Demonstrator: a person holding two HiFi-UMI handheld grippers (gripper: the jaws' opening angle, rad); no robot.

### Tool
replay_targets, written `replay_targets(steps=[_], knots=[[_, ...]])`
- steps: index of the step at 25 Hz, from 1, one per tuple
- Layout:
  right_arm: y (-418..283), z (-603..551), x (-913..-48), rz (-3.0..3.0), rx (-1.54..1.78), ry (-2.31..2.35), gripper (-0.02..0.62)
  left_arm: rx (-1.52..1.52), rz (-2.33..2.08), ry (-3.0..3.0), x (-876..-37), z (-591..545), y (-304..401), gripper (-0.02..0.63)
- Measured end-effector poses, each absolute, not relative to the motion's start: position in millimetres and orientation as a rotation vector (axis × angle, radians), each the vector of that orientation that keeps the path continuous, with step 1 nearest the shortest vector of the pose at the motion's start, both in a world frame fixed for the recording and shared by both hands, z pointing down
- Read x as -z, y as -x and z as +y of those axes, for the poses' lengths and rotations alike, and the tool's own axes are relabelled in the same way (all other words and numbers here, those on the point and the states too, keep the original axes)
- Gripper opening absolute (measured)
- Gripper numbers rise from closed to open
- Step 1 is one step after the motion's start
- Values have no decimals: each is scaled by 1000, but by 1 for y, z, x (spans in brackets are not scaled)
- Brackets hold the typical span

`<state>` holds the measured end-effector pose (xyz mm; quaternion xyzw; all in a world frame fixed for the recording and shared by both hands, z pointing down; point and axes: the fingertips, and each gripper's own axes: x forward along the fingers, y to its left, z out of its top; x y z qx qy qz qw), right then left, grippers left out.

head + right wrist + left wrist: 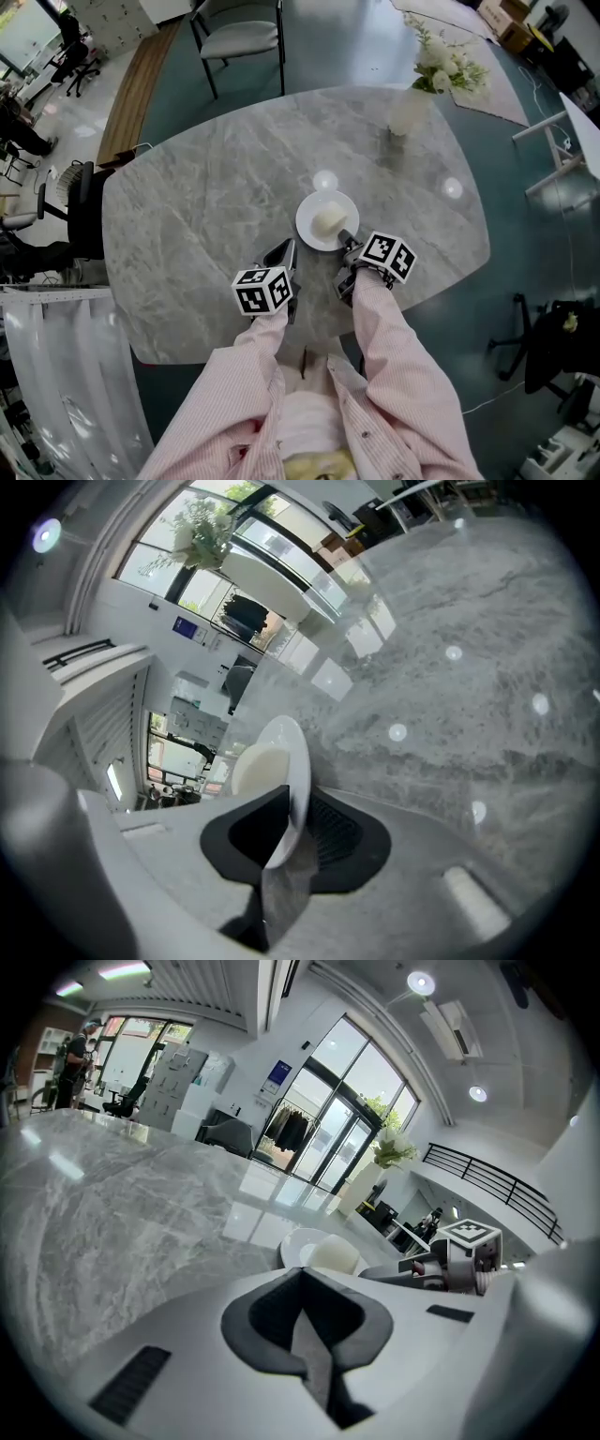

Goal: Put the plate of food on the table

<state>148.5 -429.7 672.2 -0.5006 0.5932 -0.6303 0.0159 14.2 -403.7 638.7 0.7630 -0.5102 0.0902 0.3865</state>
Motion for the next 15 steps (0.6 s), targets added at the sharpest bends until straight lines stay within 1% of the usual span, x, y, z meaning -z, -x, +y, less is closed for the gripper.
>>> replay_targets(steps=[3, 6, 15], knots=[[-149, -428, -673, 1930, 1927, 1649, 63, -229, -1299, -1943, -638, -402, -15, -2], [-147, -429, -671, 1995, 1895, 1707, 119, -228, -1301, -1941, -637, -402, -14, -2], [-149, -425, -670, 2116, 1825, 1833, 176, -230, -1306, -1941, -636, -401, -12, -2]])
